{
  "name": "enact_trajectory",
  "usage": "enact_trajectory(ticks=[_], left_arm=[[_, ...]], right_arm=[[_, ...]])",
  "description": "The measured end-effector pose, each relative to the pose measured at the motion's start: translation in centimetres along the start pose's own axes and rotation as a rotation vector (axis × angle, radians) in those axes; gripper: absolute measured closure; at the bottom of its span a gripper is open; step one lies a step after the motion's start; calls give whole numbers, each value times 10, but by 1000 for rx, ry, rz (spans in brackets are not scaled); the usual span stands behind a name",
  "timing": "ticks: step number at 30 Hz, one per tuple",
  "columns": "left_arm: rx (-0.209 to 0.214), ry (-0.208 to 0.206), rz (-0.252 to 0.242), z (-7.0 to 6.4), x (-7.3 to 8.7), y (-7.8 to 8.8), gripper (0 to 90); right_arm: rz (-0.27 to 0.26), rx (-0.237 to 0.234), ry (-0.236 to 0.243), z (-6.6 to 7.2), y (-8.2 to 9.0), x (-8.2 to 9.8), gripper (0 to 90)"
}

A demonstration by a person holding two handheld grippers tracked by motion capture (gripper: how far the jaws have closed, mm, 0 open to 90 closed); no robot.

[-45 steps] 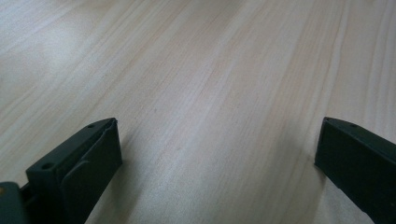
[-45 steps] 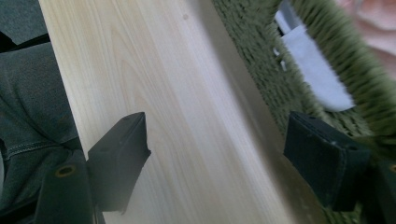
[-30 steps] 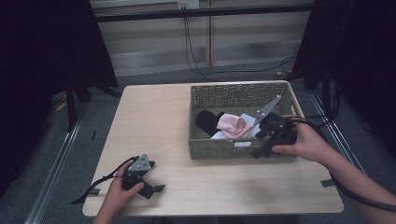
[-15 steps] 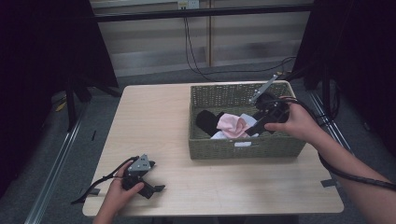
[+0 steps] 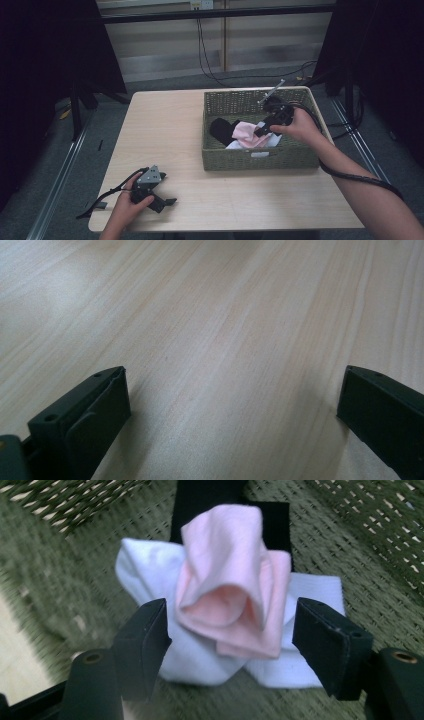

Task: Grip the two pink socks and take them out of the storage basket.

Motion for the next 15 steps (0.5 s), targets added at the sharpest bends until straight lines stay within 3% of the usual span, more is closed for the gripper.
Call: enact_trajectory(ticks=[9, 15], left_arm=[[0, 0, 0, 0, 0, 0, 0], [-1, 0, -1, 0, 0, 0, 0]], right_arm=[[6, 4, -28, -8, -22, -6, 344], [29, -31, -55, -8, -38, -4, 476]])
Point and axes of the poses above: each handheld gripper's, and its own axes: y roughly backward along the jaws, x roughly out of its underside, z roughly to its left, the point moved 5 cm from there along -y, roughly forward along the jaws, and after that the axes turned 3 degrees about -x, right-handed, at the moved point
